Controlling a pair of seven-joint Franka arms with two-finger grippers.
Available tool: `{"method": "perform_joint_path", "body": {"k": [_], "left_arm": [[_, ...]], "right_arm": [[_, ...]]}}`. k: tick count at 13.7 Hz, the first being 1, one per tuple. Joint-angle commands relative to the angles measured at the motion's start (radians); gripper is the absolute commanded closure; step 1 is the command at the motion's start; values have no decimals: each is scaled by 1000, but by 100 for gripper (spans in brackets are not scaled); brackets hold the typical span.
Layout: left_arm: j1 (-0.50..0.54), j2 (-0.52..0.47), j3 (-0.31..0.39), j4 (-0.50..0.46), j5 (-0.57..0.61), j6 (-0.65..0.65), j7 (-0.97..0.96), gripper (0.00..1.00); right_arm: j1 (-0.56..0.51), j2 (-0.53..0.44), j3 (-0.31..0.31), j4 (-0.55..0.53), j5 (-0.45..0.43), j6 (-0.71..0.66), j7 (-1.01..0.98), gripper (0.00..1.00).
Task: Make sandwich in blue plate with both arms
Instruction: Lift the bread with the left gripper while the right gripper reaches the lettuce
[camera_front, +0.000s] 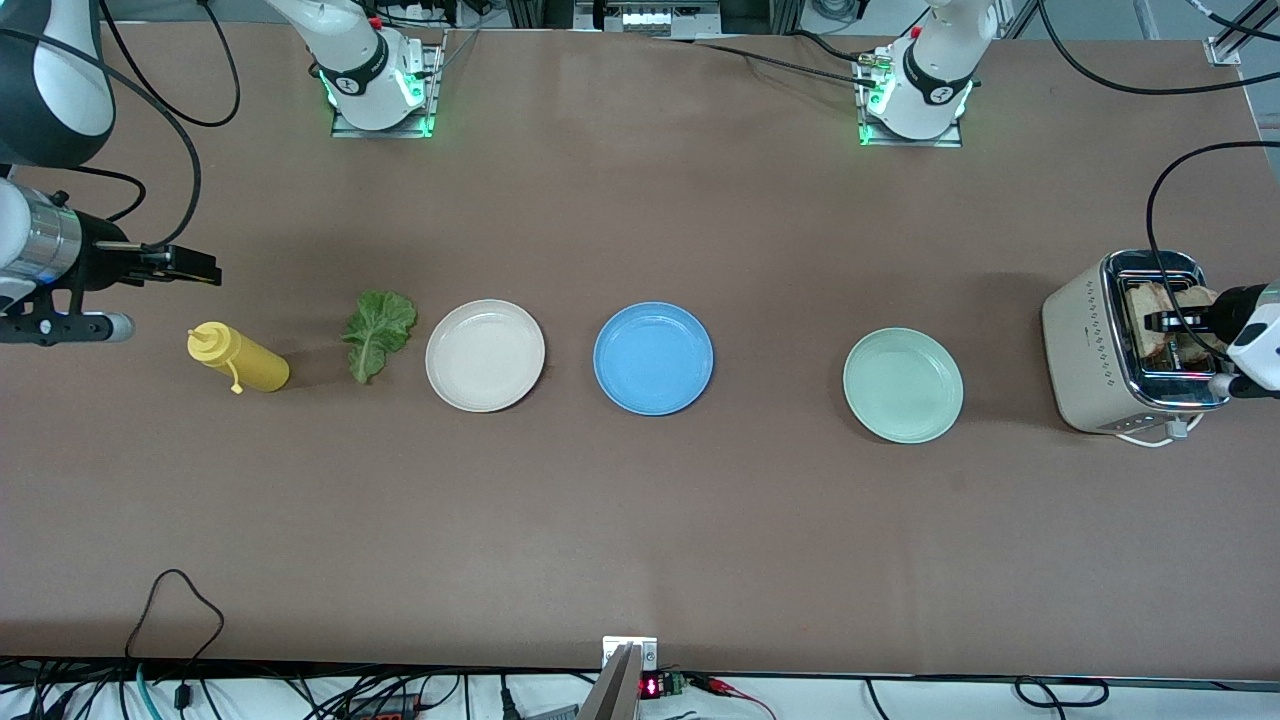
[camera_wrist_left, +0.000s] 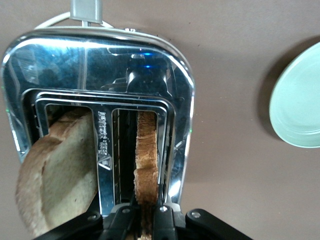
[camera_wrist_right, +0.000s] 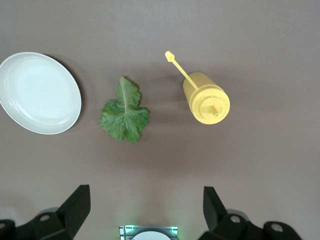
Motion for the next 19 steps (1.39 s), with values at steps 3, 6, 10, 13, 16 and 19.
{"method": "perform_joint_path", "body": {"k": [3,6,10,13,16,19], "left_arm": [[-8,-82,-97,148,-10,-230,4,100],[-8,-95,-243,210,-36,-285,-22,100],[-10,-92,-464,210,-34,-256,-122,99],[-54,-66,-568,207,-33,-216,-224,100],[-208,-43,-569,207,-20,-174,-394,100],[-328,18,-565,207,-19,-127,-478,100]], "right_arm": [[0,0,3,-4,-16,-17,8,0],[0,10,3,-4,-16,-22,7,0],[5,10,3,-5,-16,-22,8,0],[4,12,3,-4,-16,-26,7,0],[-1,47,3,-4,-14,-10,11,0],[17,81,4,-45,-14,99,11,0]]}}
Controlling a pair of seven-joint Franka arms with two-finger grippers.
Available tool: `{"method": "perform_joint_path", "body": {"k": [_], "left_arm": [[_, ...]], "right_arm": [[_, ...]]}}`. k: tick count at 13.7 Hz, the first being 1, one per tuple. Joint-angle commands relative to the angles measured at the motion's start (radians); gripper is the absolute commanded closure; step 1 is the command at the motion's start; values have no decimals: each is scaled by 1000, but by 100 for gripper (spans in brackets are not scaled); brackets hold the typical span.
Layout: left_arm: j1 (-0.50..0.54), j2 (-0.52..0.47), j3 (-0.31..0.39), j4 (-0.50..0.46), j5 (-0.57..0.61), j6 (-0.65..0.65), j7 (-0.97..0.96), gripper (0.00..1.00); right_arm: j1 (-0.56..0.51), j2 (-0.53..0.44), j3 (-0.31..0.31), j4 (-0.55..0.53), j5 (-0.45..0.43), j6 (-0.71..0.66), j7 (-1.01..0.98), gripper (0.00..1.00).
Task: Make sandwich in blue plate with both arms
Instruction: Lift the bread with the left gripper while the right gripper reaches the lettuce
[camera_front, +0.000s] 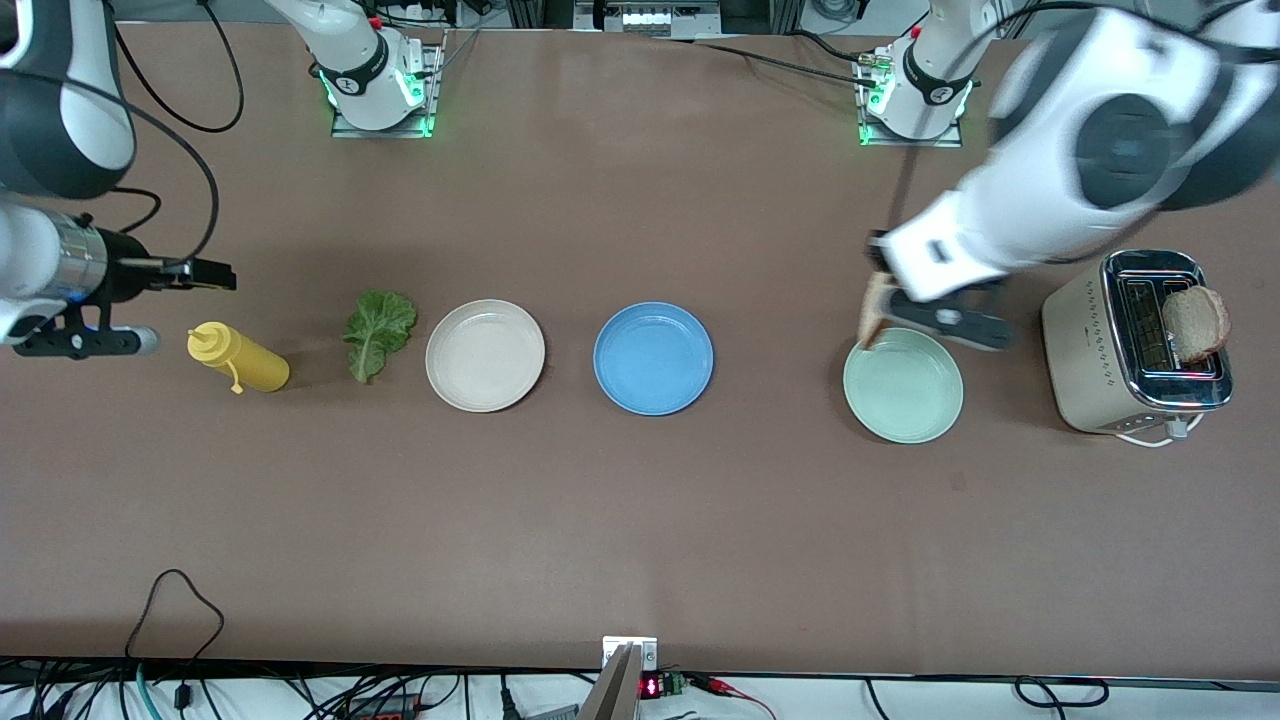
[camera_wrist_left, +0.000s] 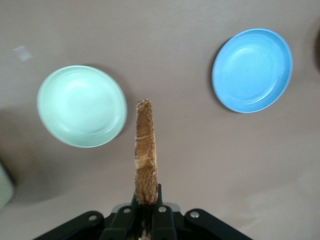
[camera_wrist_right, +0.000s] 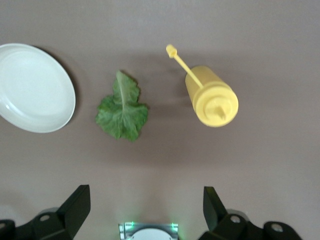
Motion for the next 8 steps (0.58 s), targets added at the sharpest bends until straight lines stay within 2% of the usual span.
{"method": "perform_joint_path", "body": {"k": [1,3,5,8], "left_arm": [[-99,86,10,15,8,42,-62,99],[-180,122,50,-17,6,168,-119,99],[-257,157,74,-27,0,241,-188,99],[-332,202,87,-27,-41,376,-334,99]], "right_arm": [[24,6,4,-104,-13,148,10,0],[44,-40,8,-280,-8,335,15,0],[75,-62,10,-414,-11,504,102,0],[103,-36,10,-519,-11,704,145,0]]}}
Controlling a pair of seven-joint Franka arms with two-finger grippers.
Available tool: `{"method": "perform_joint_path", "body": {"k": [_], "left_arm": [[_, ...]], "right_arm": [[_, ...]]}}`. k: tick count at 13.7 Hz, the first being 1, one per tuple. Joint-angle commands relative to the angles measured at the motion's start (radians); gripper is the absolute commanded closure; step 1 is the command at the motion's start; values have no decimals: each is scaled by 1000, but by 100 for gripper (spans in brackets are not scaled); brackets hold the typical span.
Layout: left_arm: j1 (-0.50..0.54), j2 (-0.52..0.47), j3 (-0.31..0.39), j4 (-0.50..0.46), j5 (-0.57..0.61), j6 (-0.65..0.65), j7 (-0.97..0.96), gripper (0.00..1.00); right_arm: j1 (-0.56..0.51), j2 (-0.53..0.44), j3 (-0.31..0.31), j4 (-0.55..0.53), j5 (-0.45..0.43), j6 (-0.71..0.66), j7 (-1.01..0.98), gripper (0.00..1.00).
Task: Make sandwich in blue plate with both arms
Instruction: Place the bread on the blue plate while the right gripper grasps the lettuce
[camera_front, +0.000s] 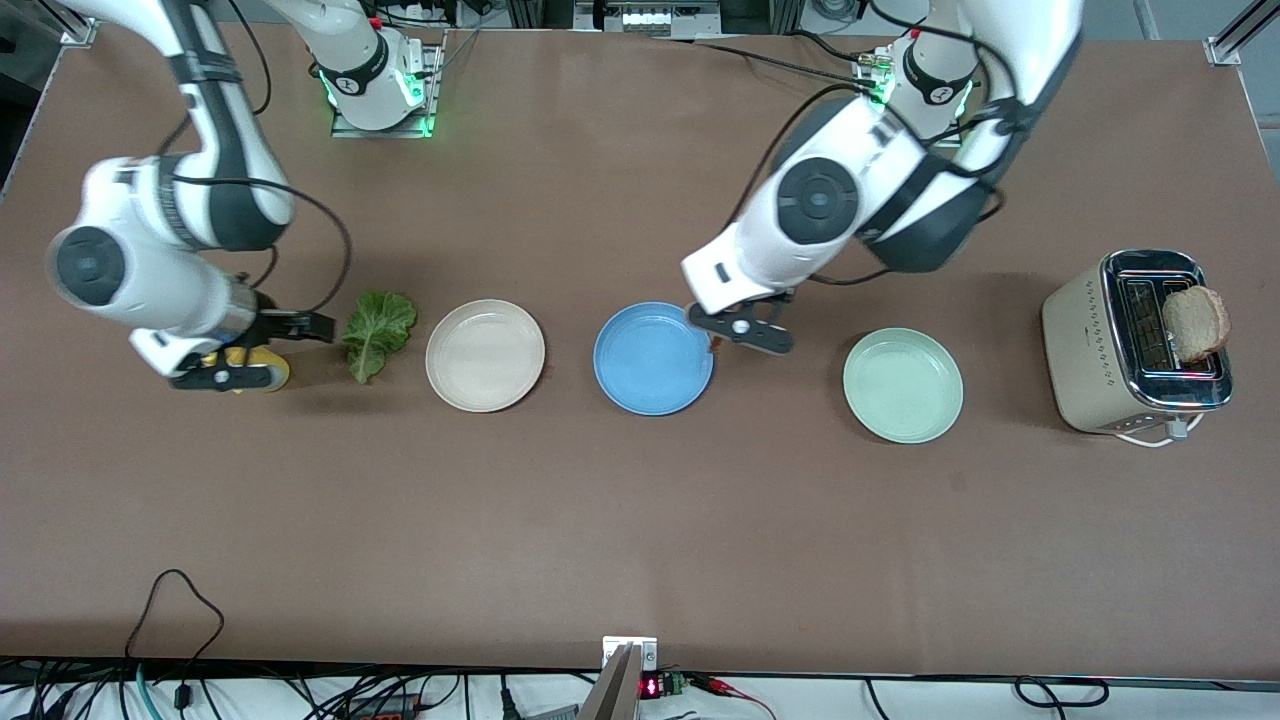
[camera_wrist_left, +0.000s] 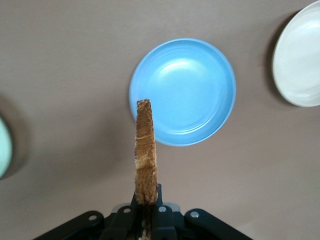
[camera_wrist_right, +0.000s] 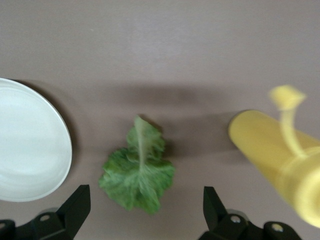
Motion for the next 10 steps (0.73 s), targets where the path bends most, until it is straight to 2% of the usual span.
{"method": "perform_joint_path", "body": {"k": [1,4,6,10], "left_arm": [[-65,37,37,9,-94,110,-102,99],[-70,122,79,11,-270,244,-88,99],[-71,169,85,11,-356,337,-64,99],[-70,212,87,11,-478,361,18,99]], "right_arm": [[9,-22,0,-134,-11,179,56,0],[23,53,0,-199,-10,354,73,0],[26,85,0,-200,-10,377,119,0],[37,148,0,-200,-10,442,136,0]]}}
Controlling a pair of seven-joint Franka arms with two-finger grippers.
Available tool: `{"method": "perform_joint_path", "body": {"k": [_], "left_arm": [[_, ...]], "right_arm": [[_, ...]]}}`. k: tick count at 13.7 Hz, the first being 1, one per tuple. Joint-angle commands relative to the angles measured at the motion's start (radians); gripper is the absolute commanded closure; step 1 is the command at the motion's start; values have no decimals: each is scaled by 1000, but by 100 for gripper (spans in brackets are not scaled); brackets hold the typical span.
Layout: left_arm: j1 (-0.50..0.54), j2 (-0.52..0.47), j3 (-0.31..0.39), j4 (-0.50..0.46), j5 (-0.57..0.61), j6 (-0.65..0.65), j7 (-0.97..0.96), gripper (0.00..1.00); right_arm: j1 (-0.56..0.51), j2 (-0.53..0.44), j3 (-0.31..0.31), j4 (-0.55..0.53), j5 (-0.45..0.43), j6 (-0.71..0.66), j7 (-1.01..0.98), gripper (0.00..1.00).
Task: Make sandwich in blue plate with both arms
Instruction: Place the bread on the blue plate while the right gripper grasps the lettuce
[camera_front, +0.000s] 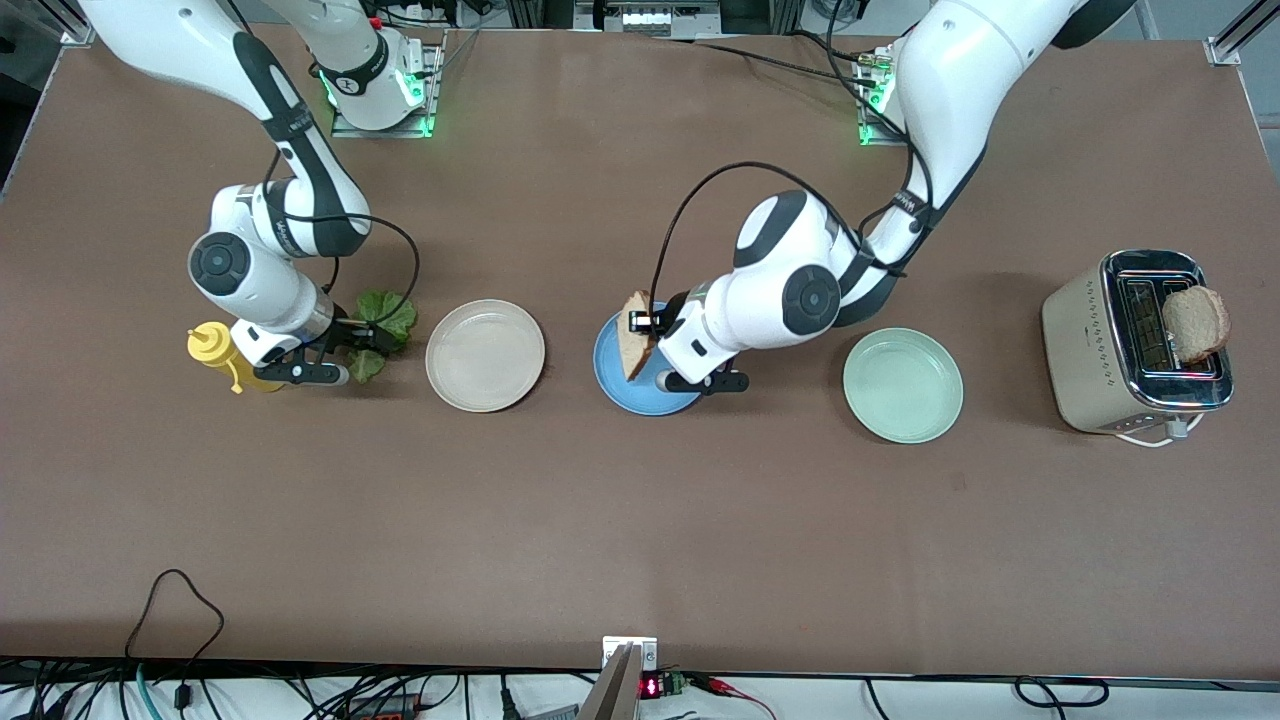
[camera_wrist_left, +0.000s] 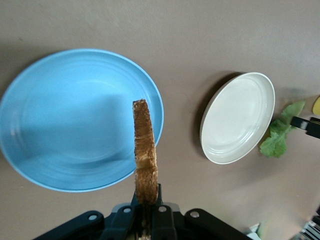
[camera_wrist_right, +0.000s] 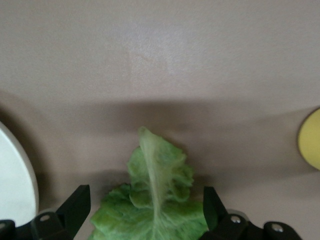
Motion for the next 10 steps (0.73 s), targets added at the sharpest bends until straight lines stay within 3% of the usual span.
{"method": "perform_joint_path", "body": {"k": [1,2,4,5,8,9,10], "left_arm": [[-5,18,3,16,-62,2,55,99],[-5,26,6,16,-61,2,60,99],[-3,44,11,16,-61,2,98,99],[-2,49,17,16,-59,2,110,99],[0,78,38,16,-58,3,152,97],[3,90,40,16,-58,3,152,92],[9,101,42,19,-59,5,152,73]], "right_arm": [[7,25,-3,-1,-10,31,24,0],[7,34,-3,-1,-10,33,24,0],[7,60,-3,-1,-13,63,21,10],[5,63,-3,-1,-13,62,18,25],[4,55,-3,2,-13,54,9,88],[4,49,-3,6,-13,53,9,100],[4,40,-3,9,-11,42,6,100]]}}
